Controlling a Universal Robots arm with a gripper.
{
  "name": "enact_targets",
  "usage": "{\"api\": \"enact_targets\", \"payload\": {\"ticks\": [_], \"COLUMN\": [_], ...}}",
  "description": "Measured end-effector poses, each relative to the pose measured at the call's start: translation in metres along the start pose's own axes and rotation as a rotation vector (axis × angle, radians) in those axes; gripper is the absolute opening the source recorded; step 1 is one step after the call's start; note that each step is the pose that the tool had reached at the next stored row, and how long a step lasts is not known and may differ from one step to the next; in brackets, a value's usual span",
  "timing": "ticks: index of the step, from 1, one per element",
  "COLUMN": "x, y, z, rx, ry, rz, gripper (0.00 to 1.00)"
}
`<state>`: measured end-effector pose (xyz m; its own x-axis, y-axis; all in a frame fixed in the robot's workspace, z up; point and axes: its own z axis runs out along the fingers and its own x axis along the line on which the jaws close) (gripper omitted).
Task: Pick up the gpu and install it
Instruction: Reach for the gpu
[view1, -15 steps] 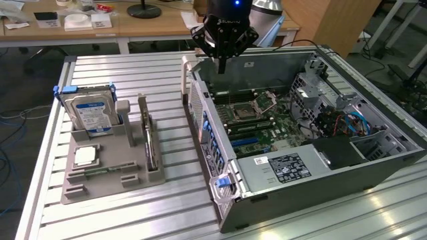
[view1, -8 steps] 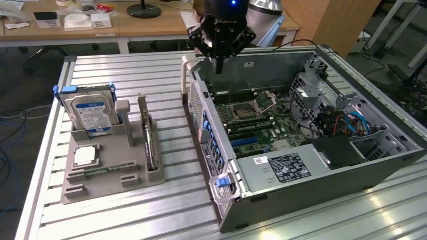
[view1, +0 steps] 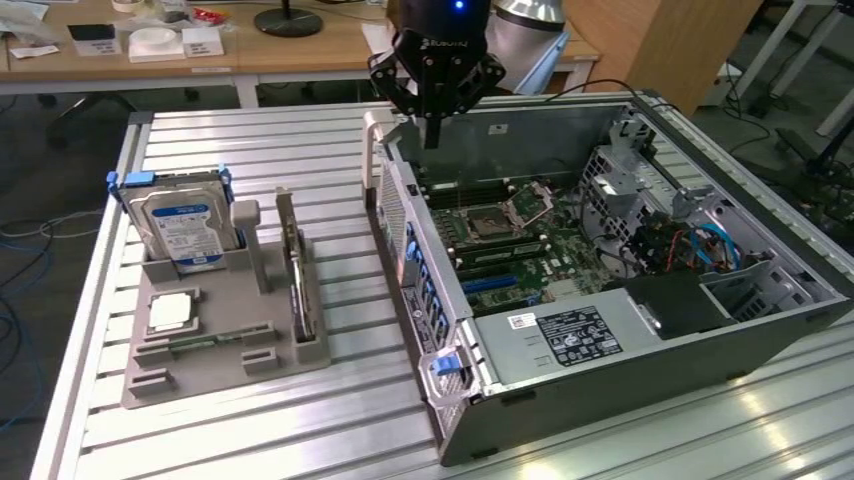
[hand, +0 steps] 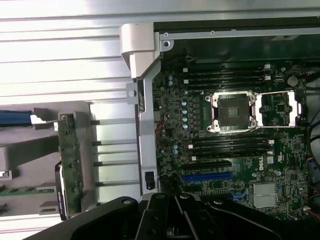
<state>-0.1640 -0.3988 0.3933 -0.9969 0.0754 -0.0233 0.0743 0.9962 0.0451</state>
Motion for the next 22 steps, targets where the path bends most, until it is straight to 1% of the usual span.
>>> {"api": "enact_targets", "payload": {"ticks": [22], "x": [0.019], "y": [-0.0015], "z": [-0.0005], "rx": [0.0], "ry": [0.0], "rz": [0.0], "gripper": [0.1]}}
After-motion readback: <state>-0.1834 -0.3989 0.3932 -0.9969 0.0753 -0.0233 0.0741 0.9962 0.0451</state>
